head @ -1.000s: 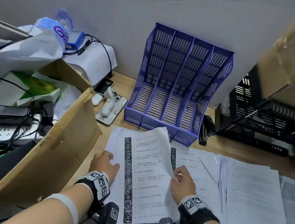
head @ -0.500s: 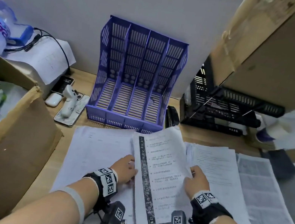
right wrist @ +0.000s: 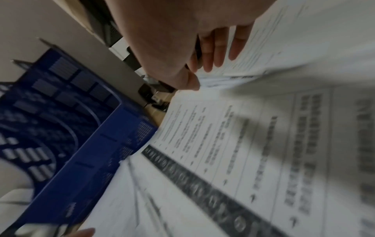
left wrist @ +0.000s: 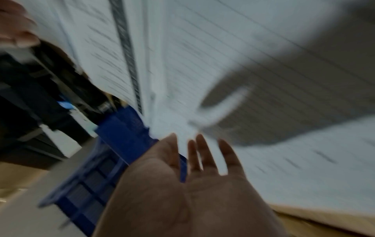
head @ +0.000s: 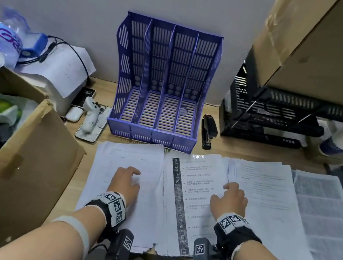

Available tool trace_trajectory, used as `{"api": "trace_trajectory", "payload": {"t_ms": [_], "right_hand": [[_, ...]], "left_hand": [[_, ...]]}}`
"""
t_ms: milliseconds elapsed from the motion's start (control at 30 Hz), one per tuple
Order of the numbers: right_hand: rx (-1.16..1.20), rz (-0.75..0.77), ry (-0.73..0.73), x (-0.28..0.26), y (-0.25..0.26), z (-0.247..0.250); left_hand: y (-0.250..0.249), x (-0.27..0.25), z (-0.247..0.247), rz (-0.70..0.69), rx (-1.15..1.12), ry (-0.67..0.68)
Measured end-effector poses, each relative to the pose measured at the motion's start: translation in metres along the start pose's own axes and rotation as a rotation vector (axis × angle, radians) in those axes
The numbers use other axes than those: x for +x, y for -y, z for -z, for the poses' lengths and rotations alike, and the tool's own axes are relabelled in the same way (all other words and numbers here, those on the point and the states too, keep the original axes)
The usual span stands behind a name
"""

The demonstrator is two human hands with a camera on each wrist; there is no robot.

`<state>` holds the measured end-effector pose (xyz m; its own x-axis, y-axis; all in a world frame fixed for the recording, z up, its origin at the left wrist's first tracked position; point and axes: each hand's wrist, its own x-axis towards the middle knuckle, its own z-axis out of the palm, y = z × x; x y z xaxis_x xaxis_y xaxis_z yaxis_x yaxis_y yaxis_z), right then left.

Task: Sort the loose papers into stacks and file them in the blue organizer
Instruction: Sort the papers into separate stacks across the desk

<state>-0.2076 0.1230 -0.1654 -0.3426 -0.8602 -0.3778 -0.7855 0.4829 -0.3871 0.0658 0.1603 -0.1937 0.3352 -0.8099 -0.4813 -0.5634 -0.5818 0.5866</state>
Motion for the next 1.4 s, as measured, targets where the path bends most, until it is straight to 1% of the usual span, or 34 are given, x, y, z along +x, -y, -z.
{"api": "trace_trajectory", "payload": {"t_ms": [33, 67, 100, 133, 167, 200, 300, 467, 533, 633, 700, 800, 900, 1000, 1067, 1133, 1233, 1300, 1333, 1400], "right_hand": [[0.067, 0.034, 0.112, -0.004, 0.010, -0.005], [0.110, 0.068, 0.269, -0.010, 0.019, -0.013], [0.127, 0.101, 0.426, -0.018, 0.027, -0.022], [0.136, 0.129, 0.549, -0.027, 0.035, -0.032], [0.127, 0.143, 0.617, -0.035, 0.042, -0.041], [0.118, 0.157, 0.637, -0.041, 0.047, -0.051], [0.095, 0.188, 0.638, -0.054, 0.059, -0.069], [0.003, 0.273, 0.505, -0.061, 0.065, -0.076], [-0.023, 0.291, 0.478, -0.064, 0.068, -0.072], [0.032, 0.292, 0.484, -0.066, 0.067, -0.063], [0.113, 0.292, 0.443, -0.063, 0.063, -0.057], [0.225, 0.239, 0.392, -0.058, 0.053, -0.039], [0.323, 0.163, 0.368, -0.055, 0.037, -0.013], [0.309, 0.118, 0.362, -0.053, 0.016, 0.010], [0.279, 0.060, 0.362, -0.053, -0.001, 0.023], [0.277, 0.009, 0.330, -0.052, -0.021, 0.032], [0.301, -0.035, 0.271, -0.046, -0.052, 0.040], [0.334, -0.058, 0.255, -0.042, -0.066, 0.044], [0.343, -0.050, 0.251, -0.040, -0.070, 0.045], [0.366, -0.032, 0.266, -0.034, -0.074, 0.041]], "left_hand": [[0.011, 0.002, 0.008, 0.089, 0.063, -0.041], [0.021, 0.003, 0.015, 0.172, 0.125, -0.067], [0.030, 0.003, 0.022, 0.243, 0.170, -0.086], [0.037, 0.001, 0.027, 0.294, 0.187, -0.095], [0.043, 0.000, 0.031, 0.323, 0.178, -0.102], [0.048, -0.001, 0.034, 0.333, 0.161, -0.110], [0.062, -0.001, 0.036, 0.334, 0.102, -0.092], [0.067, -0.005, 0.037, 0.291, -0.088, -0.032], [0.064, -0.008, 0.036, 0.246, -0.132, 0.004], [0.057, -0.014, 0.036, 0.189, -0.230, 0.092], [0.048, -0.015, 0.036, 0.162, -0.310, 0.146], [0.027, -0.014, 0.032, 0.080, -0.370, 0.222], [-0.002, -0.013, 0.018, -0.023, -0.372, 0.286], [-0.032, -0.012, -0.001, -0.080, -0.345, 0.294], [-0.050, -0.013, -0.016, -0.114, -0.335, 0.323], [-0.065, -0.014, -0.034, -0.138, -0.315, 0.362], [-0.080, -0.018, -0.058, -0.140, -0.325, 0.394], [-0.082, -0.018, -0.069, -0.143, -0.274, 0.357], [-0.081, -0.016, -0.070, -0.133, -0.226, 0.302], [-0.071, -0.012, -0.062, -0.062, -0.140, 0.122]]}}
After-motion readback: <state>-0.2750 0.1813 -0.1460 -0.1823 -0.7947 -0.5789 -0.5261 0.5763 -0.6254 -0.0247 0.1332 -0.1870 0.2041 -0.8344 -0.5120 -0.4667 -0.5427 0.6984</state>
